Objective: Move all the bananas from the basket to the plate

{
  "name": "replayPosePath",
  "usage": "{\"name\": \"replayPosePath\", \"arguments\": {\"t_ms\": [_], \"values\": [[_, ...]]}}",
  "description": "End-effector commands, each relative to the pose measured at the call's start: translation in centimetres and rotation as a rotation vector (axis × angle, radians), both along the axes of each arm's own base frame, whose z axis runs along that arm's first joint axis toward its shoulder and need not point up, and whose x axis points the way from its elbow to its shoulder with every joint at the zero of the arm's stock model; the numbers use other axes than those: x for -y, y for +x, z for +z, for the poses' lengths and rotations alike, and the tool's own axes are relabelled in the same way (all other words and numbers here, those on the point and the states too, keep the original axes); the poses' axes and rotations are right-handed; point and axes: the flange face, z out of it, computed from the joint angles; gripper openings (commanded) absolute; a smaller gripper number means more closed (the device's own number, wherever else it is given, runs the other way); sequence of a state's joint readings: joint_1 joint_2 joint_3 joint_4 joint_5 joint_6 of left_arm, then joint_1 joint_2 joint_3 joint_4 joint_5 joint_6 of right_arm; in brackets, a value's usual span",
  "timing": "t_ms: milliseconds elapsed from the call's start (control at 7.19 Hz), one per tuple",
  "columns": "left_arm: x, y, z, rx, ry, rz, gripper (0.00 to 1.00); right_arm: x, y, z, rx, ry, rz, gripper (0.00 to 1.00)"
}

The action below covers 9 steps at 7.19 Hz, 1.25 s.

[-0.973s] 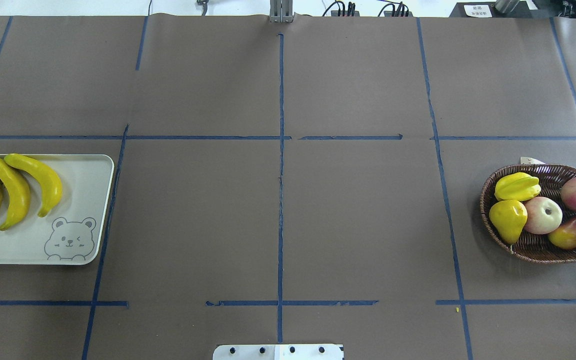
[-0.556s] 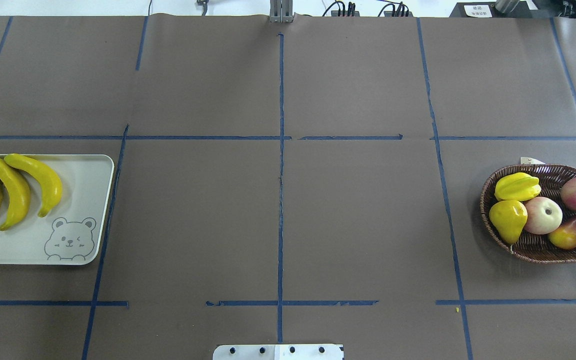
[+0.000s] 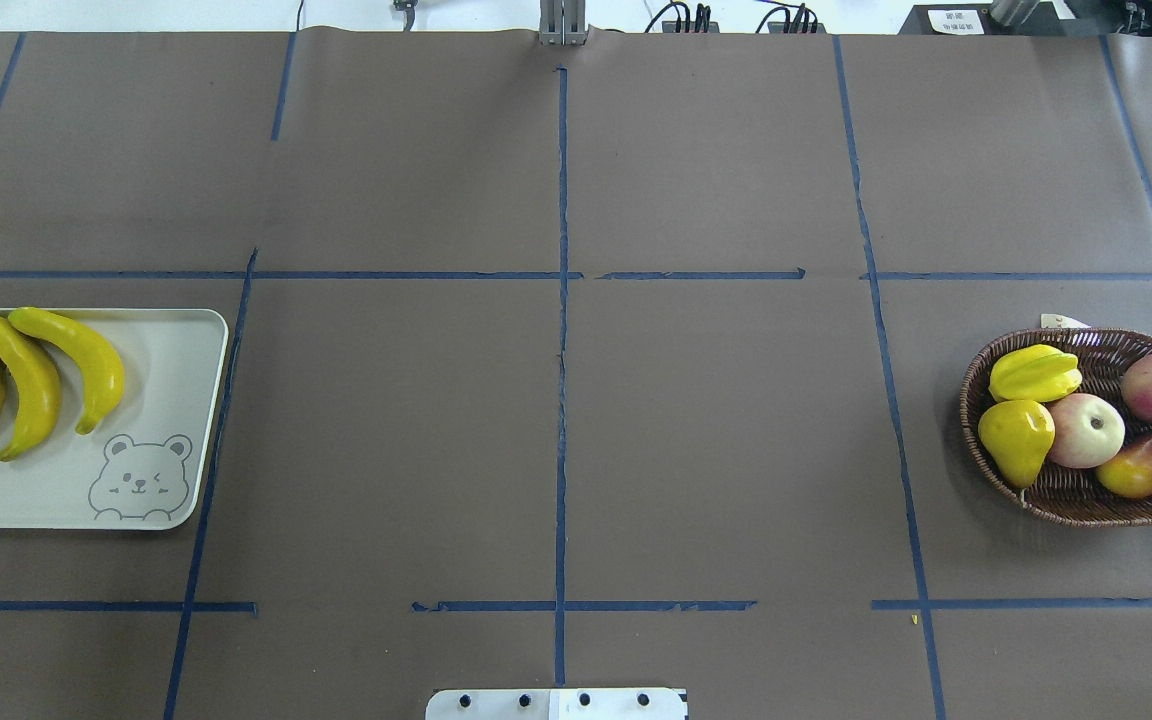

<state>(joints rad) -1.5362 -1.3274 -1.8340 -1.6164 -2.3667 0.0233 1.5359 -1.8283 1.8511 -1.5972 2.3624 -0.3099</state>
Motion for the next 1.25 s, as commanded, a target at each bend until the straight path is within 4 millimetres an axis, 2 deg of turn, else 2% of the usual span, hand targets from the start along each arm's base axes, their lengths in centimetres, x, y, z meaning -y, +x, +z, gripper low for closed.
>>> {"name": "replayPosePath", "arguments": {"t_ms": [0, 278, 556, 1112], "values": [[-0.4, -0.8, -0.3, 0.007, 0.002, -0.021, 1.0, -0.7, 0.1, 1.3, -0.006, -0.087, 0.059, 0.99], [0.0, -1.0, -0.7, 0.036, 0.016, -0.029, 1.0, -0.6, 0.1, 1.1, -0.006, -0.091, 0.073, 1.0], [-1.8, -1.7, 1.1, 0.126, -0.01, -0.03, 1.0, -0.6, 0.1, 1.1, -0.003, -0.093, 0.073, 1.0], [-1.9, -1.7, 1.2, 0.118, -0.017, -0.032, 1.0, -0.6, 0.1, 1.1, -0.008, -0.085, 0.069, 1.0]]}}
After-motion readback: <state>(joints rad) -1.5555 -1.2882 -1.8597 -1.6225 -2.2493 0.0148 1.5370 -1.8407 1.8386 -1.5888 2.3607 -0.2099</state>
